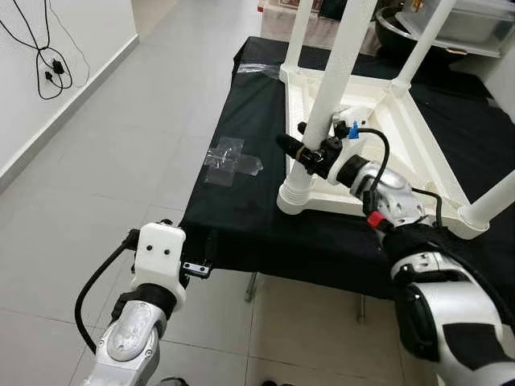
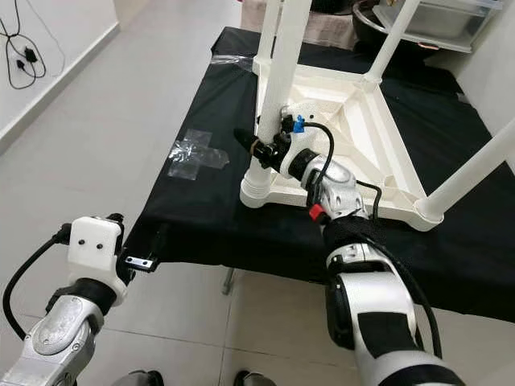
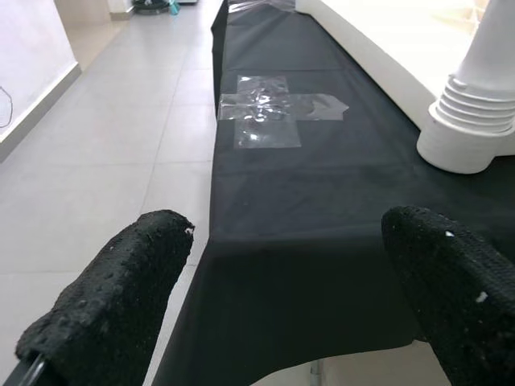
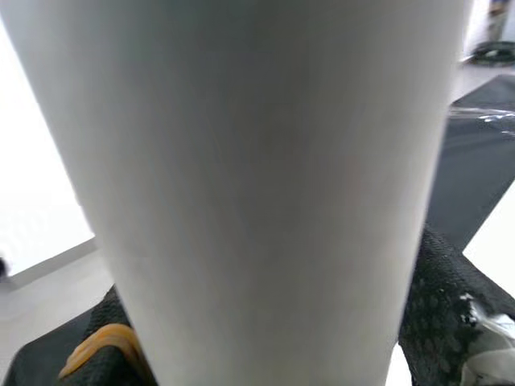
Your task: Building children table
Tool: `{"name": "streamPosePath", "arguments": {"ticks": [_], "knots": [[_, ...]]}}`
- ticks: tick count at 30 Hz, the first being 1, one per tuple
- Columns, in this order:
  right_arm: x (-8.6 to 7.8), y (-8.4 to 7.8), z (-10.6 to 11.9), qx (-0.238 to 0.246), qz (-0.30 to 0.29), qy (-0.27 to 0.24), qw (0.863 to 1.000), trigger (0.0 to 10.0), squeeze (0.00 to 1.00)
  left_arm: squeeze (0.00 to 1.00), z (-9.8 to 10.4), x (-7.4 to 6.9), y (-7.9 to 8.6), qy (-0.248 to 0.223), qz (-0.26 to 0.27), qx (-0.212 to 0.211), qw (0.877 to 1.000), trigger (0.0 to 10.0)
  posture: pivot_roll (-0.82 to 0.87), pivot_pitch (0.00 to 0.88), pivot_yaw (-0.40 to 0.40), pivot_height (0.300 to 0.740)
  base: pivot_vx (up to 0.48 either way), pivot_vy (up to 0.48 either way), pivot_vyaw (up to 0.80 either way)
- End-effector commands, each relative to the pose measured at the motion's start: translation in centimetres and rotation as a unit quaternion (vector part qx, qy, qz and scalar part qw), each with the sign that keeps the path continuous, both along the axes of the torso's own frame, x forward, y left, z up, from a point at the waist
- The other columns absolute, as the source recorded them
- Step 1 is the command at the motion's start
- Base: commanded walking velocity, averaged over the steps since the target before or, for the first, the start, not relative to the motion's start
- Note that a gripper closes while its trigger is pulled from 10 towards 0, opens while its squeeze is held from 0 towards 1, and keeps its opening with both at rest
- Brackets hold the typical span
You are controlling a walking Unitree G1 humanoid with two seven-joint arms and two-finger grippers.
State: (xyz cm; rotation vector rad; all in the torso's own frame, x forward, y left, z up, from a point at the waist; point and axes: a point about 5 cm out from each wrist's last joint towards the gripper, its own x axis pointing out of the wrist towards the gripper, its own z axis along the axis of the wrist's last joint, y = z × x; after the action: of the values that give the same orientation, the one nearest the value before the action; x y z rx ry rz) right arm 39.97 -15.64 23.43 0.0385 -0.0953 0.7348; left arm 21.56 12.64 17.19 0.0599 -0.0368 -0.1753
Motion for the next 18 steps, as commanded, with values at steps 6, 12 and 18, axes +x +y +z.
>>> {"name": "streamPosePath", "arguments": {"ticks": [6, 12, 18], "knots": [[0.4, 0.6, 0.6, -0.002, 0.048, 0.029, 0.998, 10.0, 0.00, 0.00, -0.2, -0.4, -0.3, 0.008, -0.006, 0.002, 1.000, 10.0, 0.17, 0.181, -0.120, 0.740, 0.000, 0.000, 0.00], [0.2, 1.0, 0.6, -0.008, 0.091, 0.038, 0.995, 10.0, 0.00, 0.00, -0.2, -0.4, -0.3, 0.007, -0.007, 0.002, 1.000, 10.0, 0.17, 0.180, -0.120, 0.740, 0.000, 0.000, 0.00], [0.1, 1.5, 0.8, 0.011, 0.119, 0.040, 0.992, 0.0, 0.00, 0.00, -0.2, -0.5, -0.4, 0.008, -0.007, 0.002, 1.000, 10.0, 0.18, 0.171, -0.123, 0.740, 0.000, 0.000, 0.00]]}}
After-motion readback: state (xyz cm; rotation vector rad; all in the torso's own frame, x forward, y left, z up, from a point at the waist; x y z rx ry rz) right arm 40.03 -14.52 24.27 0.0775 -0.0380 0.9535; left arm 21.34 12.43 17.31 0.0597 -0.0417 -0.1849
